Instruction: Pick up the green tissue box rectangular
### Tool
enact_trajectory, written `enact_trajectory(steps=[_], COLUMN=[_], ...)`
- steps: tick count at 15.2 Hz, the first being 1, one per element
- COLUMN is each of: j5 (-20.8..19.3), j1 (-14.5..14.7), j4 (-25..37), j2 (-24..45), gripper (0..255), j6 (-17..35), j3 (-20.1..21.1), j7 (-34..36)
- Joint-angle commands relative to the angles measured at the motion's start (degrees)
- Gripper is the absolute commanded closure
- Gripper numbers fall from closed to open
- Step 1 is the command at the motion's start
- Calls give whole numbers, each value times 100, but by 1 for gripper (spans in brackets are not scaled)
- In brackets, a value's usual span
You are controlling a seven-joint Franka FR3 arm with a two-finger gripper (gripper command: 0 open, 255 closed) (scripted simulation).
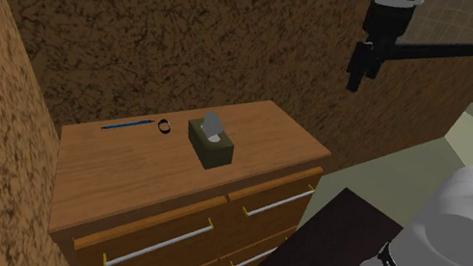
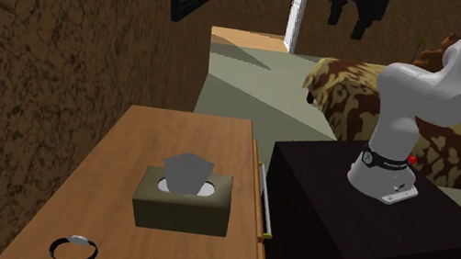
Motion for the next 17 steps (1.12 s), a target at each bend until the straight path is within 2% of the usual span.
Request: enact_trajectory(steps=[1,9,17], j5=[0,366,1105], j1=[0,360,787], j4=[0,-60,437], j2=[0,1301,2911], gripper=[0,0,0], j6=[0,1397,2383], j3=[0,-644,-1102], j7=[0,-1123,-2443])
